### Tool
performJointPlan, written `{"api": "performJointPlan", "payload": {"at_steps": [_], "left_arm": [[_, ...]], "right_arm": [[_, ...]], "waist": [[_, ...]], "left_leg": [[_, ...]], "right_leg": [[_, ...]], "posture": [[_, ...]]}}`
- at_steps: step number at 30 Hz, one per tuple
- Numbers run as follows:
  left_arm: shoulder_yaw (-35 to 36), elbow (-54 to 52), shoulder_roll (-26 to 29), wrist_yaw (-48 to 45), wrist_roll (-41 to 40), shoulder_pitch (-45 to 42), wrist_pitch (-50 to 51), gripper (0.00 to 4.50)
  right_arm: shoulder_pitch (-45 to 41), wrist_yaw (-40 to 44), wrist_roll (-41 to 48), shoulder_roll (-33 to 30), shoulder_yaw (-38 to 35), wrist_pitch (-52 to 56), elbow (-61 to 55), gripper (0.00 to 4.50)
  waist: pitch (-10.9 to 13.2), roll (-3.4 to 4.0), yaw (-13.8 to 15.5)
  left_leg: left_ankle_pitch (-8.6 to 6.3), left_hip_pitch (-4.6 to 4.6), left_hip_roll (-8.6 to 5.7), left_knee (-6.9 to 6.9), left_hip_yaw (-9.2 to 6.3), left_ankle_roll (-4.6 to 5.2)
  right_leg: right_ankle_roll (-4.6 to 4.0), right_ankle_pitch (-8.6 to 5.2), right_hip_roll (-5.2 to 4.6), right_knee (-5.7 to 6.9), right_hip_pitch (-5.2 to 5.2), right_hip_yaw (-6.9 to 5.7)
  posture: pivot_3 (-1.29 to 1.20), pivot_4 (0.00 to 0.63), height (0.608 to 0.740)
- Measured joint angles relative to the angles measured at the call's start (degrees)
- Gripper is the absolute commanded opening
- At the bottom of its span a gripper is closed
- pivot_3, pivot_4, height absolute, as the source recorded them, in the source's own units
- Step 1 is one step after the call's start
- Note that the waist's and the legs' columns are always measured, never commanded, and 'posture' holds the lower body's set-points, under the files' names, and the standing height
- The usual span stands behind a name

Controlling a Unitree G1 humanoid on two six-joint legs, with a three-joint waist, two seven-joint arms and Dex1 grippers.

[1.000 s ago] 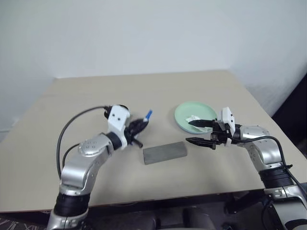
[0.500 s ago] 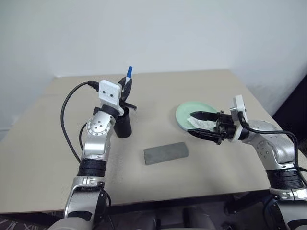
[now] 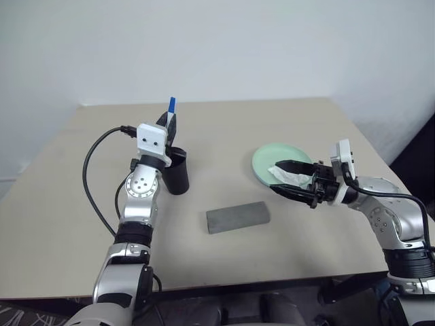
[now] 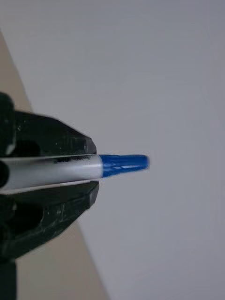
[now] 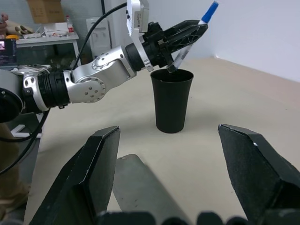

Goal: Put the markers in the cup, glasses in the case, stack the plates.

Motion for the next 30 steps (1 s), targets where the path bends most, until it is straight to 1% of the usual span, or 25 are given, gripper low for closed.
{"api": "performJointPlan", "payload": {"at_steps": [1,4,11,17,19,22,24,26,30], "left_arm": [[0.0,0.0,-0.1,0.2,0.0,0.2,0.0,2.24],[-0.1,0.0,-0.5,0.5,0.1,0.7,-0.1,3.19],[-0.1,-2.5,-1.2,0.3,0.5,2.0,0.5,3.19],[0.1,-9.6,-0.9,-4.1,-3.9,5.1,6.0,3.19],[0.3,-13.5,-0.2,-6.7,-7.0,6.6,10.0,3.19],[0.5,-21.6,1.7,-12.4,-14.2,9.9,18.7,3.19],[0.5,-27.4,4.2,-16.8,-19.4,12.5,25.4,3.19],[0.4,-33.9,8.2,-22.2,-24.8,16.2,32.9,3.19],[0.2,-41.6,13.6,-29.5,-30.6,21.7,41.6,3.19]], "right_arm": [[0.0,0.0,0.0,0.0,0.0,-0.1,0.0,3.62],[0.0,0.0,-0.1,-0.1,0.0,-0.4,0.1,3.62],[-0.1,0.4,-0.6,-0.1,0.4,-1.3,1.3,3.62],[-0.1,0.9,-1.4,0.0,1.1,-2.3,2.6,3.62],[0.0,1.0,-2.0,0.2,1.2,-2.9,3.4,3.62],[0.2,1.0,-3.4,0.4,1.7,-4.3,5.5,3.62],[0.6,1.0,-4.5,0.4,2.1,-5.2,6.5,3.62],[1.0,1.0,-5.5,0.3,2.3,-6.4,7.7,3.62],[1.5,0.6,-7.4,0.5,2.4,-8.5,10.1,3.62]], "waist": [[0.0,0.00,0.0],[0.0,0.00,0.0],[0.0,0.00,0.0],[0.0,0.01,0.0],[0.0,0.01,-0.1],[0.0,0.01,-0.1],[0.0,0.03,-0.3],[0.0,0.03,-0.6],[0.0,0.07,-0.8]], "left_leg": [[0.00,0.00,0.00,0.00,0.01,0.00],[0.01,0.00,0.01,0.01,0.01,0.00],[0.01,0.01,0.02,0.06,0.05,0.00],[0.01,0.01,0.03,0.07,0.05,0.00],[0.01,0.02,0.03,0.07,0.06,0.00],[0.01,0.03,0.04,0.09,0.09,0.00],[0.01,0.04,0.05,0.09,0.11,0.01],[0.01,0.04,0.06,0.09,0.12,0.01],[0.01,0.15,0.09,0.09,0.25,0.01]], "right_leg": [[0.00,0.01,0.00,0.00,0.00,0.00],[-0.03,0.04,0.02,0.02,0.00,-0.01],[-0.04,0.10,0.03,0.03,0.01,0.00],[-0.05,0.11,0.03,0.04,0.01,0.00],[-0.05,0.11,0.04,0.05,0.01,0.00],[-0.05,0.10,0.04,0.09,0.01,0.01],[-0.05,0.10,0.06,0.11,0.00,0.02],[-0.06,0.09,0.07,0.13,0.00,0.03],[-0.06,0.08,0.08,0.16,0.03,0.08]], "posture": [[0.00,0.000,0.740],[0.00,0.000,0.740],[0.00,0.000,0.740],[0.00,0.000,0.740],[0.00,0.000,0.740],[0.00,0.000,0.740],[0.00,0.000,0.740],[0.00,0.000,0.740],[0.00,0.000,0.740]]}}
